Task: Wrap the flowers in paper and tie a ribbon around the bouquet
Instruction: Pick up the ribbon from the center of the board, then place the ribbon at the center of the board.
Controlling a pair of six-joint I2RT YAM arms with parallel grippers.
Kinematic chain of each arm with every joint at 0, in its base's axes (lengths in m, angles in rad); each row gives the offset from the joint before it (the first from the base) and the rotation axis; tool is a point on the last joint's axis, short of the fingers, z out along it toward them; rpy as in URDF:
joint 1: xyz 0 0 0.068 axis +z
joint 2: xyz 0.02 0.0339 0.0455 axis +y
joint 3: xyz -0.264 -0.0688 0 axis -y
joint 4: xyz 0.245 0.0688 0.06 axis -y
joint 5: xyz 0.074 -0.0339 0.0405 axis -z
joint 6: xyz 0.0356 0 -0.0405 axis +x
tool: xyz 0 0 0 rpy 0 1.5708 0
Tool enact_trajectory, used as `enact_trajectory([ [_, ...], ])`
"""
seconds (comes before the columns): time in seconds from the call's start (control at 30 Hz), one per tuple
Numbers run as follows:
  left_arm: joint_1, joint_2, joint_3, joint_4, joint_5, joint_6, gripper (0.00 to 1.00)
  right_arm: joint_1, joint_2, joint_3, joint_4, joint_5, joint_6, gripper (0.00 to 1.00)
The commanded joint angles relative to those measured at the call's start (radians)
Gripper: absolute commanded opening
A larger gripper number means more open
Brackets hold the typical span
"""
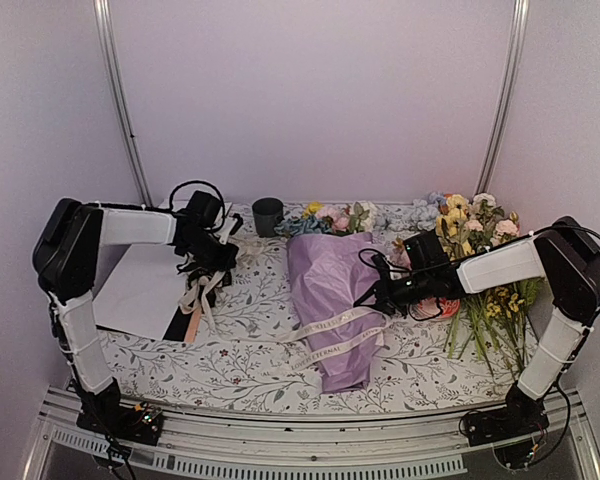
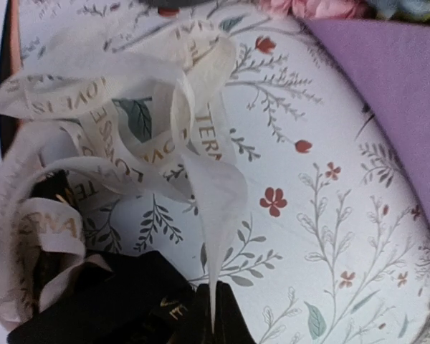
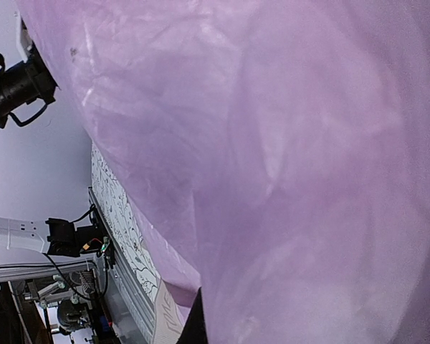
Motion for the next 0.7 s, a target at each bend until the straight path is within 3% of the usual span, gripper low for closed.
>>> enact_trajectory([
  [0.0, -0.004, -0.169, 0.01, 0.029, -0.069, -0.001, 0.0, -0.008, 0.003, 0.023, 0.013, -0.002, -0.028, 0.0],
  [0.23, -0.002, -0.468, 0.146, -0.018, -0.467, 0.0, 0.0, -0.008, -0.001, 0.024, 0.009, -0.002, -0.029, 0.0],
  [0.3, -0.017, -0.579, 0.154, 0.054, -0.569, 0.03, 0.0, -0.009, -0.001, 0.023, 0.01, -0.001, -0.03, 0.0],
  [0.4, -0.07, -0.77, 0.072, 0.305, -0.69, 0.14, 0.0, -0.009, -0.001, 0.022, 0.011, 0.0, -0.029, 0.0],
  [0.5, -0.113, -0.86, 0.04, 0.411, -0.65, 0.236, 0.0, -0.009, -0.001, 0.025, 0.01, 0.0, -0.03, 0.0],
  [0.67, -0.238, -0.832, 0.1, 0.279, -0.441, 0.263, 0.0, -0.01, 0.007, 0.033, 0.01, -0.002, -0.031, 0.0],
])
